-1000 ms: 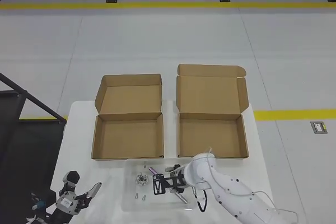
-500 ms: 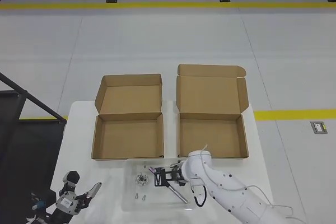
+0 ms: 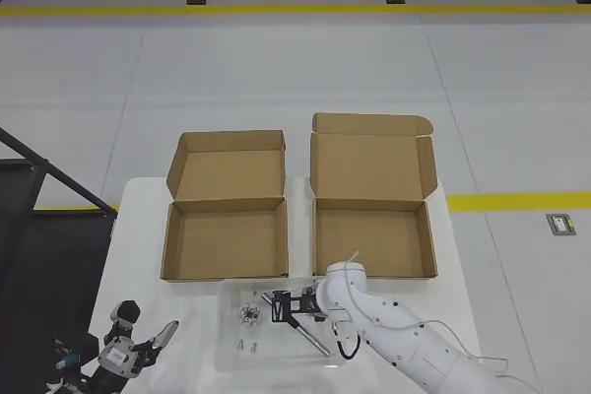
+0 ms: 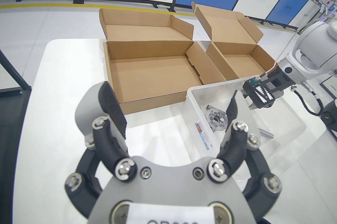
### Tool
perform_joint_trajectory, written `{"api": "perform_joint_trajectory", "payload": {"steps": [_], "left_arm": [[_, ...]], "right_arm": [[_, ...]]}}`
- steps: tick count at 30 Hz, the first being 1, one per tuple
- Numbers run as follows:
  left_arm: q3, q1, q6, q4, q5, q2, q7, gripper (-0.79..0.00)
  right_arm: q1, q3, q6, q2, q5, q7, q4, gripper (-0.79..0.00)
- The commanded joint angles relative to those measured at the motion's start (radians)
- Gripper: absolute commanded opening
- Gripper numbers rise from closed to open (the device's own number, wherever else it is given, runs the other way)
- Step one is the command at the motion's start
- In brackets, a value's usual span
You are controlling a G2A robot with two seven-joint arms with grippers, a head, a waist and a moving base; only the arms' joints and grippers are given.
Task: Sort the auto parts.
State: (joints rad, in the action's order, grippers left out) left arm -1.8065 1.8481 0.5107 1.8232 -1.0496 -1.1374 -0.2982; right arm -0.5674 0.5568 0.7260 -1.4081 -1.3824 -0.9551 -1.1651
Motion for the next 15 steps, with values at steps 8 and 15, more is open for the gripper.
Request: {"api": "perform_joint_trajectory", "payload": {"steps": [8, 15], "left_arm": [[0.000, 0.000, 0.000, 0.000, 0.000, 0.000, 0.000, 0.000], [0.000, 0.000, 0.000, 0.000, 0.000, 0.000, 0.000, 0.000]], "right_arm": [[-0.015, 0.026, 0.031, 0.006, -0.005, 0.054, -0.060, -0.785], [-0.134, 0.179, 0.159, 0.084, -0.052, 0.197, -0.357, -0.785]]}}
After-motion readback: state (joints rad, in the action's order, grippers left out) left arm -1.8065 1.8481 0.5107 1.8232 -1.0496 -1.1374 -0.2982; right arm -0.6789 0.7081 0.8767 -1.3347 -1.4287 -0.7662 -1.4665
